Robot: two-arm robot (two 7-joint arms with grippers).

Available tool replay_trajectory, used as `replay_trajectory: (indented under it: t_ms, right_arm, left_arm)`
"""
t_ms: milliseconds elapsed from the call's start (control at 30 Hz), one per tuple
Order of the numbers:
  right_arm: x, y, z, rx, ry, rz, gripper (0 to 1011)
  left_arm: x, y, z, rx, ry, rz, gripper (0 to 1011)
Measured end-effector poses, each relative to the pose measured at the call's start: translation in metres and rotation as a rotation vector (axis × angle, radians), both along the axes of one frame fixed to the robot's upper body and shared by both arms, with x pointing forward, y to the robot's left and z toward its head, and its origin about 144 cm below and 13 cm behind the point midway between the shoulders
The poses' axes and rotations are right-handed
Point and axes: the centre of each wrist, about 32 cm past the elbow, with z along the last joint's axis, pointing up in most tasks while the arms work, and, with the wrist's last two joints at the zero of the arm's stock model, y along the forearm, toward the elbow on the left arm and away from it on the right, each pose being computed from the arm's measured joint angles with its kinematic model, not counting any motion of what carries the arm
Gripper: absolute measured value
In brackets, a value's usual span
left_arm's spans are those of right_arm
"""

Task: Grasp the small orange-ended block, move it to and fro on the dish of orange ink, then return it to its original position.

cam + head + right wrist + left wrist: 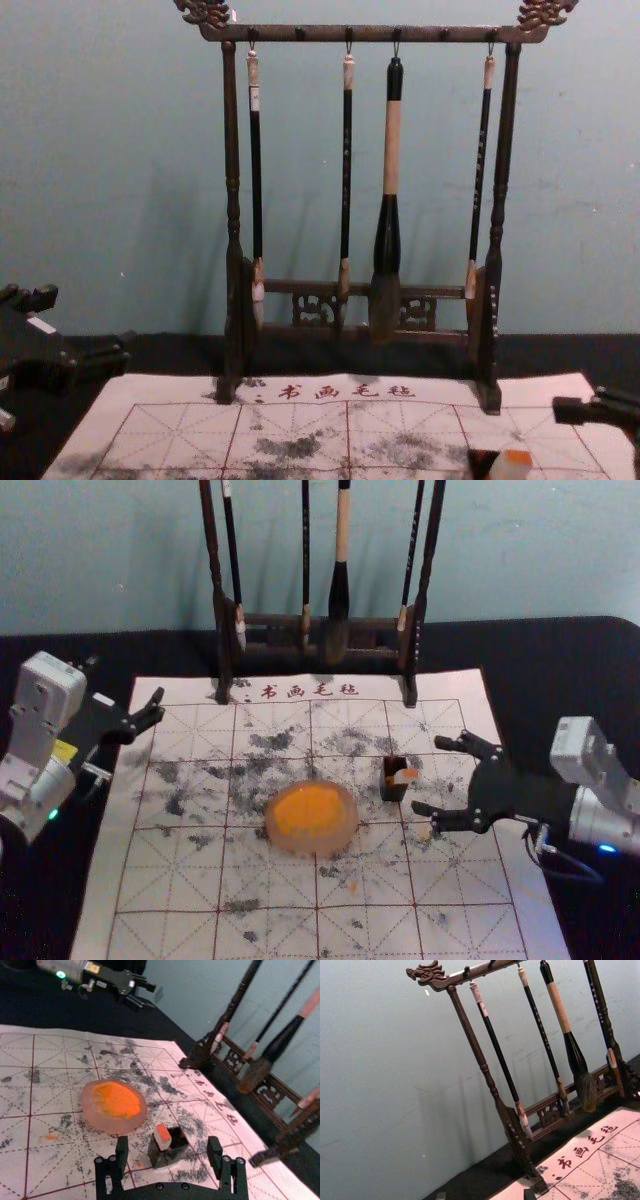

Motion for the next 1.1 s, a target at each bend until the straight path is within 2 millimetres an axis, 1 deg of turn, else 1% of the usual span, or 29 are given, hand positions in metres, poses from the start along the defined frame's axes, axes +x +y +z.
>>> replay_trajectory:
  t_ms: [333,633,867,1100]
  right_arm:
    - [0.020,0.013,0.000,-0.047,-0.035,0.069,1000]
    - [0.034,0.020,-0.003,-0.066,-0.029,0.091,1000]
    - [0.038,0.022,-0.004,-0.068,-0.028,0.092,1000]
    - [0.037,0.022,-0.004,-0.068,-0.028,0.092,1000]
  left_arm:
    - [0.000,0.000,0.000,0.000,0.000,0.000,1001]
    - [0.000,0.000,0.000,0.000,0.000,0.000,1001]
    - [0.000,0.000,0.000,0.000,0.000,0.000,1001]
    - [0.000,0.000,0.000,0.000,0.000,0.000,1001]
